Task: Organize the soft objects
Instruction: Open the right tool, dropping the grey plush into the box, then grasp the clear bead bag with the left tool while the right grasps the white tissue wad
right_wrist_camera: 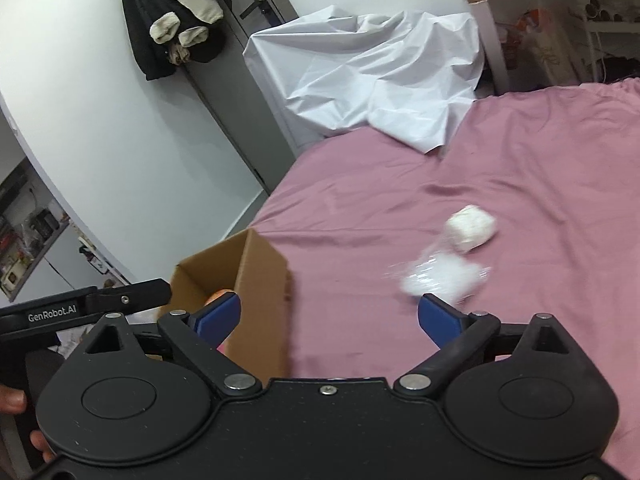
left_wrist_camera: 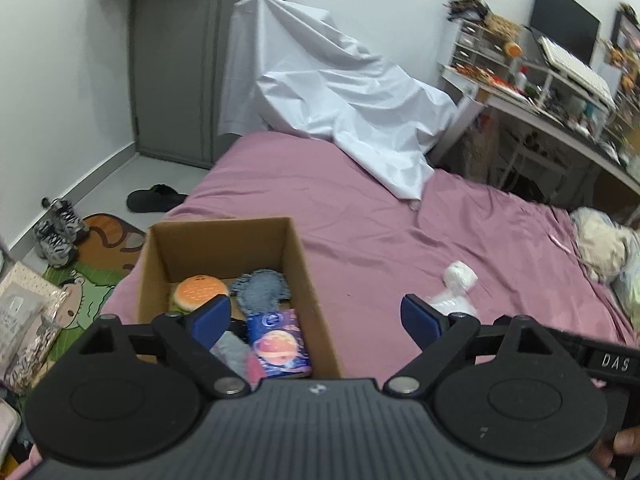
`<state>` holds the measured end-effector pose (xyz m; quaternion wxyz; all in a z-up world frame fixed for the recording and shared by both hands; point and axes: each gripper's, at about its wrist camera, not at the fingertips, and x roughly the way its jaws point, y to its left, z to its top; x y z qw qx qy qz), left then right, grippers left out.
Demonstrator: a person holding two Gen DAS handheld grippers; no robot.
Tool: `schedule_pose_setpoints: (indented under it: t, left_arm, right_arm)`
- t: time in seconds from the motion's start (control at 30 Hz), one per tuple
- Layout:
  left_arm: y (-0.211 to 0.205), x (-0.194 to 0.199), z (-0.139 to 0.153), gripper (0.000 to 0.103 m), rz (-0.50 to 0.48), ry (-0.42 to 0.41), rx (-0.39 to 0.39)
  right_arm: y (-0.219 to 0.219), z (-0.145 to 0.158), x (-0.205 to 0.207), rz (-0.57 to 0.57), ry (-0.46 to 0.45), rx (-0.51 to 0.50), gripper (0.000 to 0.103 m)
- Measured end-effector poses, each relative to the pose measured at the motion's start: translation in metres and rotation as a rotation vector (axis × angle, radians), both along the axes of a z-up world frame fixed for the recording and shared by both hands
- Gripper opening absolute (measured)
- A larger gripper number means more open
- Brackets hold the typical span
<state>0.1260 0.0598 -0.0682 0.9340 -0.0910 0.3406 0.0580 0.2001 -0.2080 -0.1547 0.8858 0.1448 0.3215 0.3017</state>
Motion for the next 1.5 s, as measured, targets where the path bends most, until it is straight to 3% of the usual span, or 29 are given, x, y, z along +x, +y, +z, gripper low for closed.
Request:
schedule_pose_setpoints:
  t: [0.23, 0.63, 0.93, 1.27, 1.5]
  left_arm:
    - [-0.039, 0.015, 0.007, 0.091, -0.163, 0.051, 0.093]
    - [-0.089, 0.047, 0.015, 0.091, -0.256, 0.113, 0.148]
    - [-0.095, 0.081, 0.018, 0.091, -0.190, 0.156, 0.164]
    - [-0.108, 0.105, -0.005, 0.091, -0.142, 0.170, 0.134]
    - [-0.115, 0.116, -0.038, 0.091, -0.016, 0.174, 0.023]
  right_arm:
    - [-0.028, 0.001, 0.012, -0.009, 0.013, -0.019, 0.098]
    - [-0.065, -0.005, 0.042, -0.012, 0.028, -0.027, 0.097]
    - [-0.075, -0.022, 0.086, -0.004, 0.074, -0.048, 0.087]
    - [-0.072, -0.034, 0.123, 0.042, 0.039, -0.056, 0.080]
    - [-0.079, -0.038, 0.144, 0.102, 0.010, 0.005, 0.079]
